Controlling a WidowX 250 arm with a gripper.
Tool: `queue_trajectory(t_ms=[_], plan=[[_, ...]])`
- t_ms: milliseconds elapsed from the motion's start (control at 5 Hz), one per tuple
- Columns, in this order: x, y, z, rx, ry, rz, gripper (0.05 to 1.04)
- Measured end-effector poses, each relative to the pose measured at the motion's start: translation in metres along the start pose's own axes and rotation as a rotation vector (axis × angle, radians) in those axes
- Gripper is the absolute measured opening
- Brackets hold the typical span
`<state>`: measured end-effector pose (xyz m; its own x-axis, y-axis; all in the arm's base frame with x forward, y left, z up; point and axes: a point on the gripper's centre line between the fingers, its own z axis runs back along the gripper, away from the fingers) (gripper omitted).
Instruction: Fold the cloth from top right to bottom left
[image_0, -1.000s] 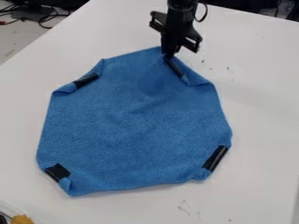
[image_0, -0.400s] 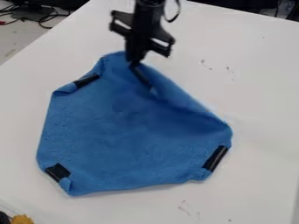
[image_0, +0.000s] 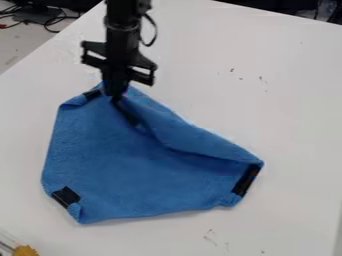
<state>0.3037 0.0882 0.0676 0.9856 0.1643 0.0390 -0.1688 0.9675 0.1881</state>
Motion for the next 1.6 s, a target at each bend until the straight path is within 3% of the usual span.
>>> queue_trajectory(t_ms=[200, 400, 600, 800, 1000, 1200, 1400, 1600], plan=[[-0.012, 0.016, -0.006, -0.030, 0.058, 0.044, 0.054], [-0.027, 0.022, -0.006, -0.035, 0.152, 0.103, 0.054], [-0.027, 0.019, -0.006, -0.053, 0.151, 0.126, 0.054], [-0.025, 0.016, -0.024, -0.101, 0.109, 0.121, 0.075], [-0.023, 0.013, -0.045, -0.139, 0.063, 0.111, 0.224], [-0.021, 0.011, -0.053, -0.147, 0.076, 0.078, 0.483], [-0.018, 0.008, -0.051, -0.122, 0.067, 0.051, 0.792], [-0.013, 0.008, -0.041, -0.061, 0.016, 0.008, 1.001]])
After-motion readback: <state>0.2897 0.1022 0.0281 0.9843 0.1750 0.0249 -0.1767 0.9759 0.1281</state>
